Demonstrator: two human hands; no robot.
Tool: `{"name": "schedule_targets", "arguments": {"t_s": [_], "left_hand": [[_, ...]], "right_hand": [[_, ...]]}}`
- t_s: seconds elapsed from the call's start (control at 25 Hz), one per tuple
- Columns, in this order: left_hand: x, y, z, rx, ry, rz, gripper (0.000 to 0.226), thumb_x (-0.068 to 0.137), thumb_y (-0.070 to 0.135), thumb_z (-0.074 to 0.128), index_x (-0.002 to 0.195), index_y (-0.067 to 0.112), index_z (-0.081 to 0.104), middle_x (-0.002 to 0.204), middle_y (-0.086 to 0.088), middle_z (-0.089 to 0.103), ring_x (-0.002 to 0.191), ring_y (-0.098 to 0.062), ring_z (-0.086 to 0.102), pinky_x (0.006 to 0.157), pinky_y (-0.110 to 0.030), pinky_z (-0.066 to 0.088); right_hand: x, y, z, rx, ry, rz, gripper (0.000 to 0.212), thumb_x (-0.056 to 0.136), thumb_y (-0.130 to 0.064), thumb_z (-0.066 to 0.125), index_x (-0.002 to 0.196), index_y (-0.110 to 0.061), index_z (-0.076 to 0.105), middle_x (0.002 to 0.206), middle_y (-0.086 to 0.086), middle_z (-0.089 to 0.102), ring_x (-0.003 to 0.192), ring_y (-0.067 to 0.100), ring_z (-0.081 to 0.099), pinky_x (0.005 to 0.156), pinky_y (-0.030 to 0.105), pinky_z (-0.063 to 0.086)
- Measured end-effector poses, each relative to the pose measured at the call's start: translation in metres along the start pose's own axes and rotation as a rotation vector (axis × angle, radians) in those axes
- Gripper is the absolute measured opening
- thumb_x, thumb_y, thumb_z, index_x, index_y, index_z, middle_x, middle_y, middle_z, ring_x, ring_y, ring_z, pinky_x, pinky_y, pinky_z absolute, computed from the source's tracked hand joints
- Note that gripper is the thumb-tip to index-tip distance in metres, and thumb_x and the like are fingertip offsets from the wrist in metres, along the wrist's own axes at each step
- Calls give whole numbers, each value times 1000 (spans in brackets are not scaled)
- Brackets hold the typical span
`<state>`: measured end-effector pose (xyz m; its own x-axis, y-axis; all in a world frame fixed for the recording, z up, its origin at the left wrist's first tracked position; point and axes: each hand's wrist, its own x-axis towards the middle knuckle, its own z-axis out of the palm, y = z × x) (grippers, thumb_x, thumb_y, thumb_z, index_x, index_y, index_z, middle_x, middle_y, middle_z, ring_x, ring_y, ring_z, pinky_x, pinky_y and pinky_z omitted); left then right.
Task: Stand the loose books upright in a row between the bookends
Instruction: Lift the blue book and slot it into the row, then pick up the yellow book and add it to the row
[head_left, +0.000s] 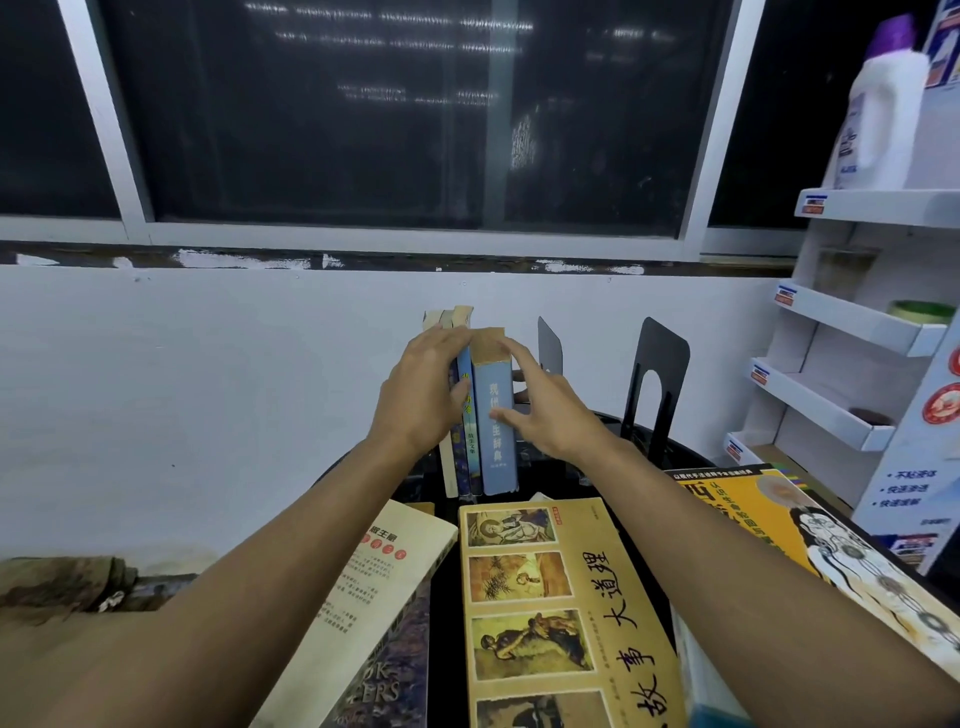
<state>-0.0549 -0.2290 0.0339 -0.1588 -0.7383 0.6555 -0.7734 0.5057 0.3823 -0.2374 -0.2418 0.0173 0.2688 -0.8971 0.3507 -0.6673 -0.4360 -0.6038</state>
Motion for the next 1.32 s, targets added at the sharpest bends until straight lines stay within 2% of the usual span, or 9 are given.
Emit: {"name": "schedule_targets", "arguments": {"t_s": [0.16, 0.4, 0.64, 0.76, 0.92, 1.0, 1.12, 1.2, 1.32], "left_hand": [[1, 4, -3, -1, -52, -2, 57, 93, 20, 67, 147, 18, 47, 149, -1, 50, 139, -22, 41, 111, -39, 37], [-25, 41, -1, -48, -93, 59, 56, 95, 24, 64, 148, 16, 48, 154, 2, 44, 145, -17, 33, 119, -34, 26], [-61, 95, 11, -136, -268, 64, 53, 97, 40, 60, 146, 26, 47, 149, 9, 47, 138, -12, 41, 108, -23, 29], [-74, 116, 25, -168, -361, 32, 55, 95, 48, 60, 144, 26, 50, 145, 9, 51, 134, -13, 46, 108, -25, 36], [-87, 136, 49, -175, -520, -49, 62, 91, 61, 57, 142, 26, 54, 145, 7, 51, 132, -13, 48, 108, -39, 45], [-91, 147, 58, -185, -571, -72, 56, 90, 62, 57, 135, 29, 59, 138, 10, 54, 127, -13, 52, 100, -34, 48], [-95, 158, 66, -259, -629, -135, 46, 87, 66, 57, 120, 36, 67, 112, 23, 63, 107, -6, 61, 74, -19, 47], [-95, 160, 70, -273, -633, -174, 39, 86, 66, 57, 109, 37, 68, 95, 25, 67, 92, -1, 64, 68, -16, 47], [-94, 162, 74, -269, -639, -200, 30, 87, 66, 57, 100, 40, 66, 83, 24, 66, 81, 2, 65, 64, -17, 47]], "right_hand": [[-10, 1, -13, -48, -84, 56, 103, 91, -32, 73, 159, -33, -3, 155, 9, 41, 136, 23, 48, 108, 36, 43], [-44, 5, -55, -199, -160, 25, 88, 89, -46, 71, 157, -29, 18, 154, 6, 43, 139, 21, 44, 112, 39, 41], [-101, 24, -108, -399, -159, 43, 72, 90, -54, 66, 150, -26, 37, 152, -2, 45, 137, 17, 43, 110, 35, 40], [-134, 42, -138, -454, -152, 106, 65, 90, -55, 64, 144, -24, 46, 143, -1, 52, 127, 15, 49, 99, 27, 40], [-182, 71, -173, -441, -102, 259, 65, 87, -63, 61, 137, -22, 53, 134, -3, 52, 120, 12, 53, 99, 33, 46], [-202, 85, -186, -511, -66, 319, 68, 82, -76, 53, 125, -23, 61, 122, -3, 56, 107, 14, 57, 91, 39, 51], [-219, 103, -193, -555, -55, 360, 78, 75, -89, 40, 102, -22, 71, 97, -1, 68, 83, 14, 63, 78, 41, 54], [-225, 108, -192, -478, -63, 375, 62, 83, -80, 48, 86, -23, 73, 76, -3, 72, 68, 9, 65, 68, 34, 55], [-228, 110, -188, -337, -84, 371, 43, 93, -61, 56, 78, -22, 70, 71, -2, 70, 61, 7, 61, 58, 25, 44]]}}
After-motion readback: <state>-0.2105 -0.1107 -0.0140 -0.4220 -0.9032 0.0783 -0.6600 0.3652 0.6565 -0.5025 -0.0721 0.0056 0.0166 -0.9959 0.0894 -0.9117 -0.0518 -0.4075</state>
